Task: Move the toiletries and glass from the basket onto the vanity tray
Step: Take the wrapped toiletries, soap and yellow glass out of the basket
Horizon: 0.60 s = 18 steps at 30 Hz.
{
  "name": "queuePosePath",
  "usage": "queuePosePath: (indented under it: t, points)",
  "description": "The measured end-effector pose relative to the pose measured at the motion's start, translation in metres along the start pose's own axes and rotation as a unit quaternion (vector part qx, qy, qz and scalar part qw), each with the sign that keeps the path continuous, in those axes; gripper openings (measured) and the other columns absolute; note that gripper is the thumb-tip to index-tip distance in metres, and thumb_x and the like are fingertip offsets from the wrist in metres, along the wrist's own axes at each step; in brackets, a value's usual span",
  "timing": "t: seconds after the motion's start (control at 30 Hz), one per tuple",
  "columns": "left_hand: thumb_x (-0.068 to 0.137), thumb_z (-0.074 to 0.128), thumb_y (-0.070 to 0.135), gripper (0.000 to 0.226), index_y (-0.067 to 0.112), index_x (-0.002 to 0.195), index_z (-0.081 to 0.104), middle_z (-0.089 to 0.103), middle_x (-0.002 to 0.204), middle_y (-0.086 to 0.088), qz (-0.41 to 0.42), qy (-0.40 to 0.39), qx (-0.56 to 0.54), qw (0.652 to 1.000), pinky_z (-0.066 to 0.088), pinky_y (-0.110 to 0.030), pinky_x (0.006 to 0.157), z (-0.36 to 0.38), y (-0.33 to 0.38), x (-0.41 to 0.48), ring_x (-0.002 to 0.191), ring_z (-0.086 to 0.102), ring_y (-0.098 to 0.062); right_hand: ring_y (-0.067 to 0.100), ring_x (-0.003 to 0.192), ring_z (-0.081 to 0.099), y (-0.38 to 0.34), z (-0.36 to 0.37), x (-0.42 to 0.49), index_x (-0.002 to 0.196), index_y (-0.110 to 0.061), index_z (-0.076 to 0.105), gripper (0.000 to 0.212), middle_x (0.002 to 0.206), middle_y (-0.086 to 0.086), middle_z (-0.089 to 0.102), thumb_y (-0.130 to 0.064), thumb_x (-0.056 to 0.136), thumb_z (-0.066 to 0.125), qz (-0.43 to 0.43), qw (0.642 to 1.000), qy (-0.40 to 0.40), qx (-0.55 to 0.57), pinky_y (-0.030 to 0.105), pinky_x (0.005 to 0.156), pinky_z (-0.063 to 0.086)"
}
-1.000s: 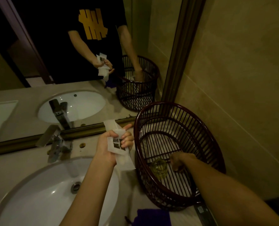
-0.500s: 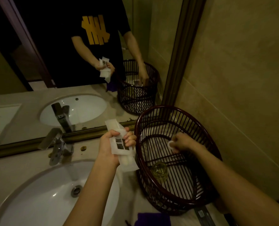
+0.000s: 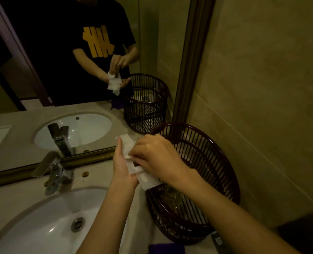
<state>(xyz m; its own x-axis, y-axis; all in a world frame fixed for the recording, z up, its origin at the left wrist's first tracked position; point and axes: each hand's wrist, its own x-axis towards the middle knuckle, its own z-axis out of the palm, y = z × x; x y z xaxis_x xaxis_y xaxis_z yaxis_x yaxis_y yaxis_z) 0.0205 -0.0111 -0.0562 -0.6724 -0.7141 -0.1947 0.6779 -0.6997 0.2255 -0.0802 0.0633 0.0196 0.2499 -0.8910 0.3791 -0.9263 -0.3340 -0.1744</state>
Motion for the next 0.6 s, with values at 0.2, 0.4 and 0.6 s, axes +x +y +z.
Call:
queuePosePath:
  t: [0.2,0.4,0.6]
  points:
    - [0.09,0.045,0.066,0.074,0.0,0.103,0.075,0.073,0.105,-0.021,-0.005,-0.013,0.03,0.999,0.058,-0.048,0.081,-0.005,0.002,-0.004,0.097,0.071,-0.034,0.01,0.098,0.063,0.014,-0.006,-0.003,0.103,-0.019,0.077,0.041,0.103,-0.004,0.072,-0.044,0.105,0.044,0.066,0.988,-0.031,0.135,0.037,0.088,0.052]
    - [0.083,0.061,0.057,0.059,0.003,0.109,0.057,0.057,0.083,-0.009,-0.002,0.043,-0.022,0.999,0.052,-0.033,0.072,-0.005,0.009,-0.007,0.074,0.057,-0.021,0.004,0.093,0.065,0.104,0.014,-0.022,0.105,-0.025,0.074,0.014,0.096,-0.012,0.065,-0.033,0.097,0.065,0.259,0.958,-0.042,0.116,0.028,0.081,0.052]
    - [0.083,0.065,0.037,0.034,0.007,0.075,0.055,0.048,0.062,-0.001,-0.007,0.032,-0.053,0.998,0.051,-0.026,0.049,-0.014,0.02,-0.016,0.052,0.051,-0.014,0.03,0.151,0.033,0.127,0.113,-0.064,0.161,-0.025,0.026,0.095,0.166,0.006,0.033,-0.046,0.085,0.079,0.345,0.834,-0.427,0.066,0.045,0.121,0.033]
